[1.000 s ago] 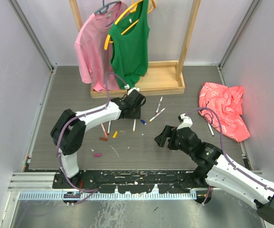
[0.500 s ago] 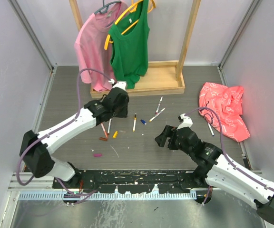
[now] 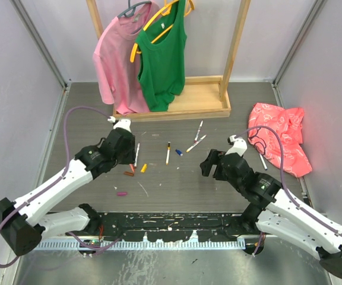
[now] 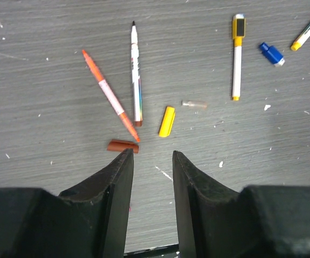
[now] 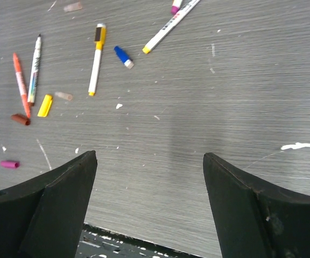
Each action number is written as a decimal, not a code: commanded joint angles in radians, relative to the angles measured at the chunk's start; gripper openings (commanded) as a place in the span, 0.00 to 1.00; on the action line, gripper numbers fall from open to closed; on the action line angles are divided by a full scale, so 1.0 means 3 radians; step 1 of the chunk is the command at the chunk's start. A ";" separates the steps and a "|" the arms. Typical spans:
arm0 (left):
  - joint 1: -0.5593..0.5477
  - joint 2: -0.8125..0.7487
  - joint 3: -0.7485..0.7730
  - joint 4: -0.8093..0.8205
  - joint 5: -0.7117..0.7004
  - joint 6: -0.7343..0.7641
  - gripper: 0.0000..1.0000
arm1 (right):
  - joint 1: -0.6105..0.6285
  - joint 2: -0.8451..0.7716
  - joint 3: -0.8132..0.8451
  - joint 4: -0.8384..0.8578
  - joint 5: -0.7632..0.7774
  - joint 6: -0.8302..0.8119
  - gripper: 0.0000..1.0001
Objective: Insert the pens into the pen caps
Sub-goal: Place the pen at the center of the board, then pick up the pen from the center of the board.
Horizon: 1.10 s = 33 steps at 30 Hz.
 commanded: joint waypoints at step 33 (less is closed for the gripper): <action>0.0016 -0.1520 0.0086 -0.0945 -0.0148 0.0526 0.45 | -0.0051 0.2246 0.1383 0.0271 -0.0201 -0.0258 0.66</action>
